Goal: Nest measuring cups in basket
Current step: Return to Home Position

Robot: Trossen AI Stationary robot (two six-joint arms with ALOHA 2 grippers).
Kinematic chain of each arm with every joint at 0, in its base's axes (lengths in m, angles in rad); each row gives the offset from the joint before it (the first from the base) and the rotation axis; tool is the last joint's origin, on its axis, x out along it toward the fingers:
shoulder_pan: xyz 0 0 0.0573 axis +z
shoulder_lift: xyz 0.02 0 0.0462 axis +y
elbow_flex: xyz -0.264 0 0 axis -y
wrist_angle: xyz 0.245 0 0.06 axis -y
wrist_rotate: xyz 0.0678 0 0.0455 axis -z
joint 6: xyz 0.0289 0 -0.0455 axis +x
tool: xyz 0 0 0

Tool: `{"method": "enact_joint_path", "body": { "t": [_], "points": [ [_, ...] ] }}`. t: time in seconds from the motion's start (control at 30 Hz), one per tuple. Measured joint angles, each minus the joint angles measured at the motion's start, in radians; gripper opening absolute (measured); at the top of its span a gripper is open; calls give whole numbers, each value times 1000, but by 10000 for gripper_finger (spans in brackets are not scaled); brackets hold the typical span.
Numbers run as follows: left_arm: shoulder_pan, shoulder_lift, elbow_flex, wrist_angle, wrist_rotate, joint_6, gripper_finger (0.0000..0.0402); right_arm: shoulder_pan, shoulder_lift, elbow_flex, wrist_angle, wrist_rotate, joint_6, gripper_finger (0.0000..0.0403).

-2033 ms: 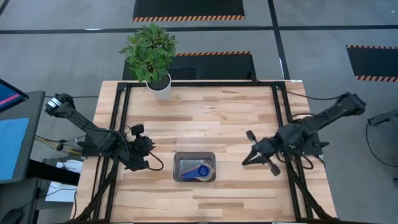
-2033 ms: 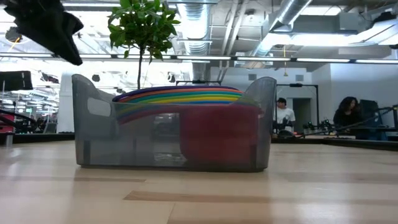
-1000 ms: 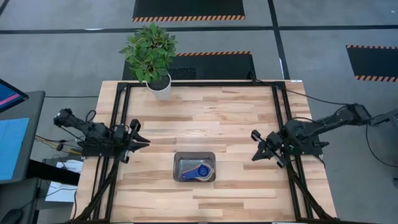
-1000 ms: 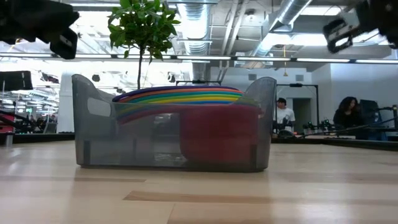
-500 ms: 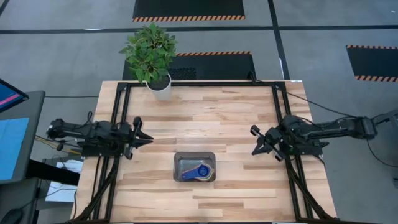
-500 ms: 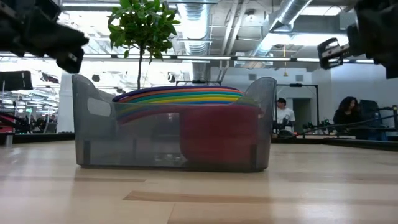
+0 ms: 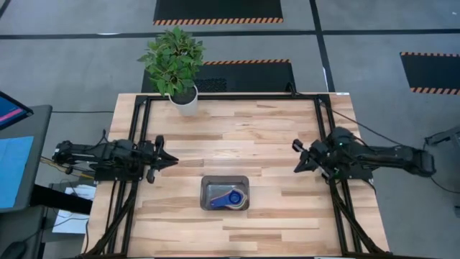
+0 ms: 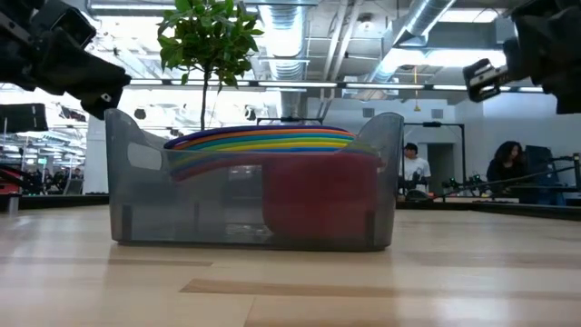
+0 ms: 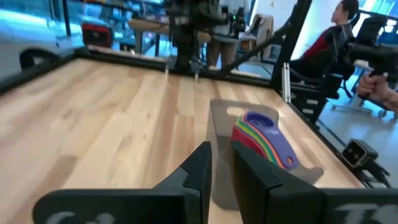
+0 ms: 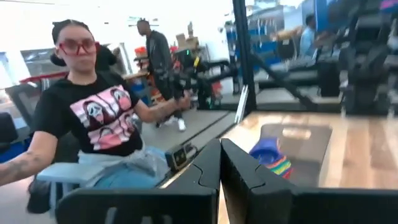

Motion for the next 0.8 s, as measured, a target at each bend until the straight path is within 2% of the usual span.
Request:
{"method": "enact_joint_path", "body": {
  "t": [0.13, 0.33, 0.43, 0.53, 0.67, 0.73, 0.8],
  "points": [
    [0, 0, 0, -22, 10, -39, 46, -58, -123, 0, -63, -9, 63, 36],
    [-1, 0, 0, -21, -4, -36, 46, -100, -311, -1, -170, 0, 75, 30],
    [-1, 0, 0, -14, -25, -35, 46, -117, -417, -1, -232, 35, 105, 27],
    [-1, 0, 0, -9, -56, -33, 46, -116, -427, -1, -286, 97, 104, 27],
    [-1, 0, -17, 57, -153, -17, 46, -96, -429, -1, -352, 179, 59, 31],
    [0, 4, -40, 133, -137, 41, 46, -82, -429, -2, -342, 186, 37, 34],
    [0, 4, -73, 212, -62, 96, 46, -71, -429, -2, -358, 184, 25, 36]
  ]
}}
